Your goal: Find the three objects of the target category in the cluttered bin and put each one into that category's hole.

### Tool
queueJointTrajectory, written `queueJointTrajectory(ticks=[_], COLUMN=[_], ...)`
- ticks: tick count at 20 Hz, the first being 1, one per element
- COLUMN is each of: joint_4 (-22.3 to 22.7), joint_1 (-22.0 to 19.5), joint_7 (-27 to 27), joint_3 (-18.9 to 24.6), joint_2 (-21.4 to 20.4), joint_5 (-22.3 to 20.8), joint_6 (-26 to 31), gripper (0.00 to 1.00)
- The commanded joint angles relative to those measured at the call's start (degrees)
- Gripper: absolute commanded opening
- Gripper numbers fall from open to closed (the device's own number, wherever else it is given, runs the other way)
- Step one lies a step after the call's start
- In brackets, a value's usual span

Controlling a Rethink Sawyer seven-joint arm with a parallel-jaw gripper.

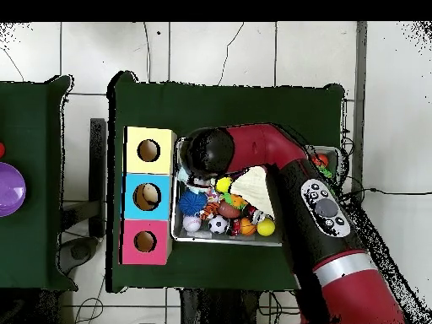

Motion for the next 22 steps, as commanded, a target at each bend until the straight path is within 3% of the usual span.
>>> queueJointTrajectory(ticks=[1,11,22], joint_4=[4.35,0.55,-7.95], joint_1=[0.39,-1.26,-1.58], joint_7=[12.73,8.86,4.07], joint_3=[-2.68,-1.17,-1.68], joint_2=[0.84,3.43,7.16], joint_5=[1.00,1.27,1.10], joint_6=[-5.34,-10.47,-5.30], gripper=[0.00,0.00,0.00])
